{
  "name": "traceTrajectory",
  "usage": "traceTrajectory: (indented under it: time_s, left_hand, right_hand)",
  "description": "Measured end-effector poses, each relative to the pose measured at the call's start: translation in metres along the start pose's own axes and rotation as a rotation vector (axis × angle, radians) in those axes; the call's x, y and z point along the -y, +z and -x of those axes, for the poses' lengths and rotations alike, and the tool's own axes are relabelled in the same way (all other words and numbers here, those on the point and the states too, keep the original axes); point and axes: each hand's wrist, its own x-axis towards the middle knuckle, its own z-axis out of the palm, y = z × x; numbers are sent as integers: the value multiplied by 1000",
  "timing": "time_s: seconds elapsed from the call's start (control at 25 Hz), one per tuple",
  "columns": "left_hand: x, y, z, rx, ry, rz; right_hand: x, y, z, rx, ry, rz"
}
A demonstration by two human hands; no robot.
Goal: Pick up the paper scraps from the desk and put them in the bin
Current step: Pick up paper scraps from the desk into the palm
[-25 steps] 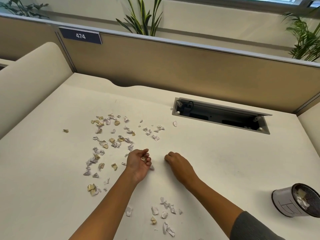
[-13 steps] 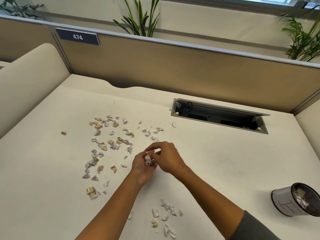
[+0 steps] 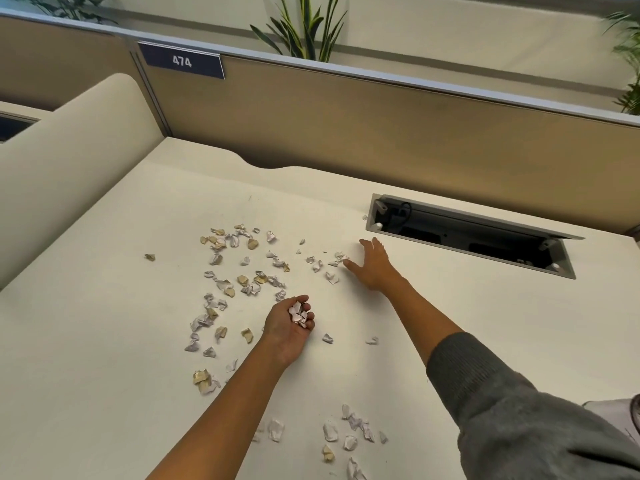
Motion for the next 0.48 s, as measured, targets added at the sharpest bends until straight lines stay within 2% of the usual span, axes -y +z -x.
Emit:
traceTrajectory:
  time_s: [0.24, 0.48]
  left_hand:
    - [-2, 4, -4, -6, 2, -3]
    - [-3, 7, -2, -11, 9, -23]
  right_hand:
    - [18, 22, 7, 46, -211, -49]
    - [34, 33, 18, 148, -454, 191]
